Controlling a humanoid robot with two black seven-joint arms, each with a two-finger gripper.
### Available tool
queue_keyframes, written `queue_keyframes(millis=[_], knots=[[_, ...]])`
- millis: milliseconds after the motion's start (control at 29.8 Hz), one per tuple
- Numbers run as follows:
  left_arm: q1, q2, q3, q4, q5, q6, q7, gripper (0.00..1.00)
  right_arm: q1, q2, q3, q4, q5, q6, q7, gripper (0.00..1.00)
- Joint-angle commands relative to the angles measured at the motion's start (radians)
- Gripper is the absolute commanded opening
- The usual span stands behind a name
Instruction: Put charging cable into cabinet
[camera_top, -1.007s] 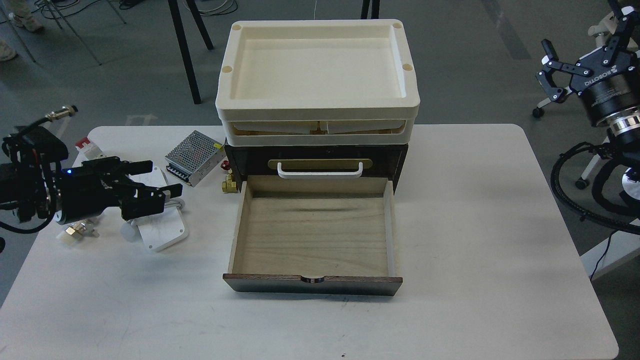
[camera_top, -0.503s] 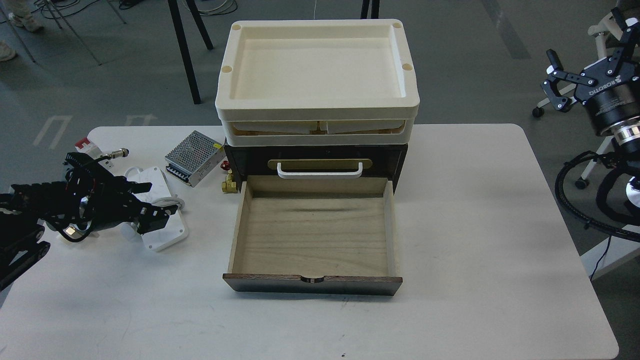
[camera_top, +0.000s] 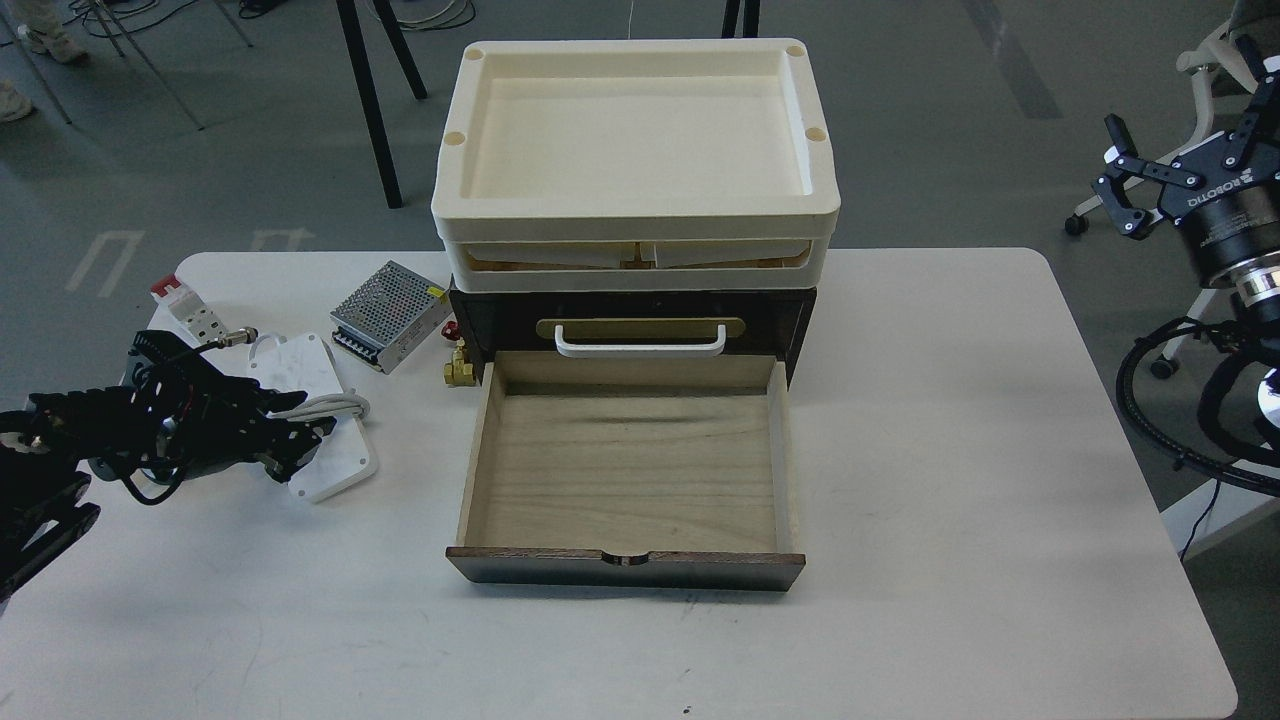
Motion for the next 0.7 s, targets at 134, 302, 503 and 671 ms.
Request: queue_keyframes(millis=[134, 302, 503, 671], knots=[[0.003, 0.101, -0.001, -0.174, 0.0, 0.033, 0.0, 0.0, -0.008, -0.001, 0.003, 0.0, 0.0, 0.0, 0.0, 1.0], [0.0, 0.324, -0.01, -0.466, -0.007, -0.036, 0.0, 0.0, -0.01, -0.017, 0.004, -0.002, 0.0, 0.0, 0.0, 1.0], [-0.006, 0.594, -0.018, -0.841, -0.276, -0.062, 0.0, 0.0, -0.016, -0.021, 0.004, -0.01, 0.0, 0.0, 0.0, 1.0], [-0.006, 0.626, -0.018, -1.028, -0.489, -0.079, 0.0, 0.0, -0.019, -0.023, 0.004, -0.014, 0.0, 0.0, 0.0, 1.0]])
